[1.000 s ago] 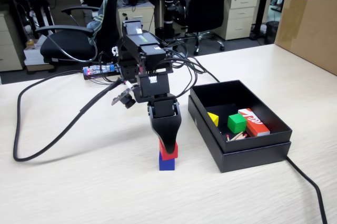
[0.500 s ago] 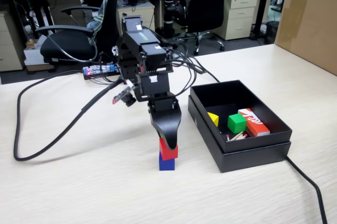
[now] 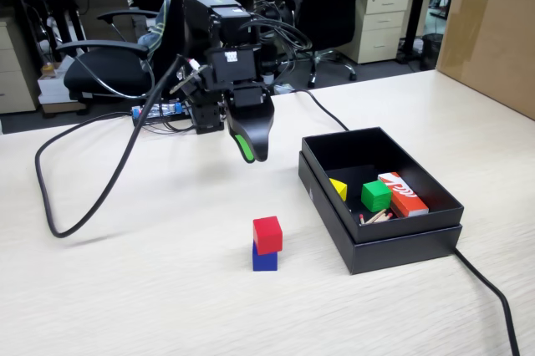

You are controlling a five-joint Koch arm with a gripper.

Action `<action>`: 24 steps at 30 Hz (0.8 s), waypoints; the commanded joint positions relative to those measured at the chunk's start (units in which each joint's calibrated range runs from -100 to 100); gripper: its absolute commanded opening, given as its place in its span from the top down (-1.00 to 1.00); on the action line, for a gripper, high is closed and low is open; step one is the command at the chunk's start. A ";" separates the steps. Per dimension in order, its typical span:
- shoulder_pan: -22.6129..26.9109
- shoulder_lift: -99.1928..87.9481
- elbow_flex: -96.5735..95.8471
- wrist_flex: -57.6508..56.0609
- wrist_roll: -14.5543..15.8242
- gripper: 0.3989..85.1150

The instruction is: Put the red cube on top of the blue cube

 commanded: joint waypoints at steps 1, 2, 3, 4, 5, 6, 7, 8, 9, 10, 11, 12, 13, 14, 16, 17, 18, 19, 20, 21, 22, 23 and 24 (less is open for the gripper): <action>0.00 -14.83 -4.05 3.62 -0.34 -0.13; 0.00 -18.04 -6.86 3.62 -0.34 -0.13; 0.05 -21.14 -9.58 3.62 -0.29 -0.13; 0.15 -24.12 -12.39 3.62 -0.29 -0.13; 0.15 -26.76 -15.11 3.71 -0.24 -0.13; 0.10 -29.40 -18.19 4.92 -0.29 -0.13; 0.05 -32.04 -21.37 6.65 -0.29 -0.13; 0.00 -34.45 -24.54 8.29 -0.29 -0.13; 0.05 -36.74 -27.80 9.76 -0.29 -0.13; 0.05 -39.15 -30.89 11.40 -0.34 -0.13; 0.15 -41.45 -34.06 13.47 -0.39 -0.13; 0.29 -45.46 -39.68 17.36 -0.73 -0.12; 0.29 -46.72 -41.95 18.91 -0.88 -0.12; 0.29 -47.99 -44.12 20.30 -0.98 -0.12; 0.29 -50.63 -47.84 22.20 -0.93 -0.12; 0.34 -51.89 -49.65 22.97 -0.93 -0.12; 0.39 -53.15 -51.29 23.41 -0.83 -0.12; 0.44 -54.30 -52.83 23.58 -0.68 -0.12; 0.49 -56.82 -56.36 24.70 -0.63 -0.13; 0.44 -57.85 -58.27 25.39 -0.63 -0.13; 0.39 -59.12 -60.53 26.86 -0.63 -0.13; 0.24 -60.03 -62.89 28.85 -0.68 -0.13; 0.15 -60.61 -65.07 30.49 -0.78 -0.13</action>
